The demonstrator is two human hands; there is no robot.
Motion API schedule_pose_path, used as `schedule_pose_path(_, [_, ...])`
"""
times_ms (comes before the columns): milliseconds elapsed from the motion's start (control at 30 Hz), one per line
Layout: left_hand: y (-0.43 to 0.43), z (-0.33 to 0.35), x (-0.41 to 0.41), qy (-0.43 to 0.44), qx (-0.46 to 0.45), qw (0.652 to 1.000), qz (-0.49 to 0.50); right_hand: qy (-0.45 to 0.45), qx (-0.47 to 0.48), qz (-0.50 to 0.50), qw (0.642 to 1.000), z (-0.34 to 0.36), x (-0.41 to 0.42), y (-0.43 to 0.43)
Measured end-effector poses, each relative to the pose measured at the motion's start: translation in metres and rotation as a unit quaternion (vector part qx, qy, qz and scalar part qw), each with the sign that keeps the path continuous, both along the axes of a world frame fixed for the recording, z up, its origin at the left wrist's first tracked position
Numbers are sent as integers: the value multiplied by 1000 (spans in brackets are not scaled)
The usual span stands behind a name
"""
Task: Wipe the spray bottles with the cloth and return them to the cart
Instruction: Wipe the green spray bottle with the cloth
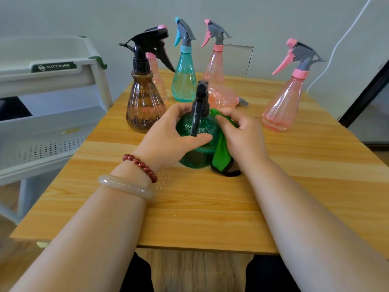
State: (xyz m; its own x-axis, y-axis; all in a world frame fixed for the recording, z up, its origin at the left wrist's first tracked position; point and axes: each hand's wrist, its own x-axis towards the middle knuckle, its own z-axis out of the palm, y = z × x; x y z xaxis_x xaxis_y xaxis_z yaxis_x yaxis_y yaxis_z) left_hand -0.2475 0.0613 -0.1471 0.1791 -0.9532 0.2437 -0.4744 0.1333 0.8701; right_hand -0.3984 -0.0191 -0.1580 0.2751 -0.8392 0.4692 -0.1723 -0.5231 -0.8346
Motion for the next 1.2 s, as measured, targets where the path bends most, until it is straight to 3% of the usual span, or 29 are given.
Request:
schedule_pose_path(133, [1,-3,1,79,10,996,-34,-90,-39,30,995,1,1,11])
schedule_pose_path(233, [0,-5,-3,30,-4,999,-14,-52,-79,22,995,2,3,13])
schedule_pose_path(333, [1,-3,-11,-26,-8,999,29,-12,-27,4,1000,1,3,4])
schedule_pose_path(400, [1,-3,-12,-29,-19,999,41,-24,-13,0,1000,0,2,4])
schedule_pose_path(533, [-1,-9,-6,-18,-44,997,54,-69,-97,14,993,-1,2,17])
schedule_pose_path(733, [-1,-5,0,6,1,1000,15,-33,19,-10,999,-3,5,5])
schedule_pose_path(900, [1,-6,-3,63,-5,998,-10,-43,-112,17,993,-3,1,18])
schedule_pose_path(1067, [-1,-8,-4,-19,-16,999,33,-52,7,0,999,-3,11,9])
schedule_pose_path(1200, [-2,-9,-2,-29,-20,999,33,-60,-111,7,992,-1,1,19])
